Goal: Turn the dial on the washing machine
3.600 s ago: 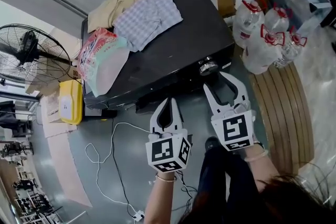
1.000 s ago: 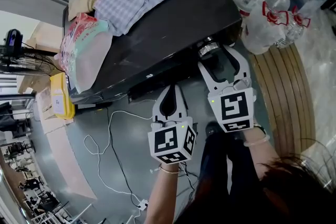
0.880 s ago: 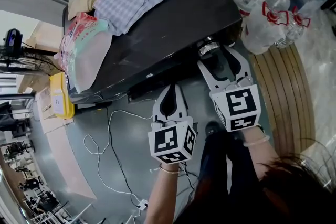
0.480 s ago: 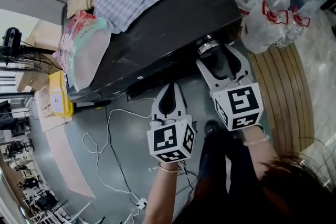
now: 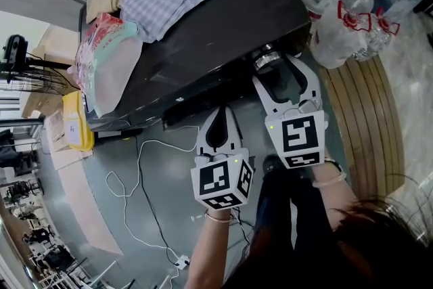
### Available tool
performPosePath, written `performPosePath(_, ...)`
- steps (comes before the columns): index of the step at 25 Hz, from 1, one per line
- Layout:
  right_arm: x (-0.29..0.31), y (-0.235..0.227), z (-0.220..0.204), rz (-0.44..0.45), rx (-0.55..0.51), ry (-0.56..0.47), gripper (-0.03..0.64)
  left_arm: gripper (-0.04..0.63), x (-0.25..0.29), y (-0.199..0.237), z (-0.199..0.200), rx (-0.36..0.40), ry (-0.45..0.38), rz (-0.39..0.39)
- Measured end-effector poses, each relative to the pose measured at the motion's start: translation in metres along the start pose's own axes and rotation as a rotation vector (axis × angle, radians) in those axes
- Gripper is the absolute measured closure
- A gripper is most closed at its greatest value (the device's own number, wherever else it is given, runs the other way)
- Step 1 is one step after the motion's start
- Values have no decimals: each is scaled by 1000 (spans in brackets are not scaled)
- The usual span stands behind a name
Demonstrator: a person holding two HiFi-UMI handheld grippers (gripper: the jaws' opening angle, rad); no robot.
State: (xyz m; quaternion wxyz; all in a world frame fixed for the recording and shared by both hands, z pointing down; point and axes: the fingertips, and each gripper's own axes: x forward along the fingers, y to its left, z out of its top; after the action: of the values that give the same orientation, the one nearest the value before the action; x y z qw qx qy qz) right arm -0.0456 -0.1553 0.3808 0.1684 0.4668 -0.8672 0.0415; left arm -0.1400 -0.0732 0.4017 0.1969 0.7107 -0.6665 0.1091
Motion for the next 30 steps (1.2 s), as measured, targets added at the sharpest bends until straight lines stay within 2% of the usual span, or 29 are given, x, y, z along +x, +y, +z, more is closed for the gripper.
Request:
performPosePath(3,0,-3,-3,23,194,-17,325,578,0,1,0,-2,-2,4)
performPosePath(5,0,-4,-5,28,269,-26,324,578,-1,2,-1,-2,-2,8)
performPosePath(7,0,-5,-5,28,290,-32,324,578,-1,2,-2,-2,-2,9)
performPosePath(10,0,-4,-4,39,264,-36,324,578,-2,3,-3,-2,-2,12)
performPosePath(12,0,-3,-3,32,164,-24,324,578,-2,3,-3,-3,-1,16)
performPosePath(13,-1,-2,-3,18,65,-14,311,578,-3,4,-4,-5,-1,18)
performPosePath(16,-3,2,0,-46,-329,22,281,578,-5,5,-8,-10,2,28)
performPosePath(17,-3,5,0,-57,-428,29,281,578,-5,5,-9,-11,3,30)
performPosePath(18,-2,7,1,-64,-495,33,281,578,-6,5,-10,-12,5,32)
performPosePath(20,0,8,2,-81,-551,33,283,578,-7,5,-12,-14,9,33)
performPosePath(22,1,5,5,-98,-534,25,322,578,-8,5,-13,-16,12,32)
performPosePath(24,0,4,6,-98,-480,16,322,578,-8,5,-13,-17,14,34)
performPosePath(30,1,3,7,-60,-233,-21,322,578,-9,5,-15,-25,18,41)
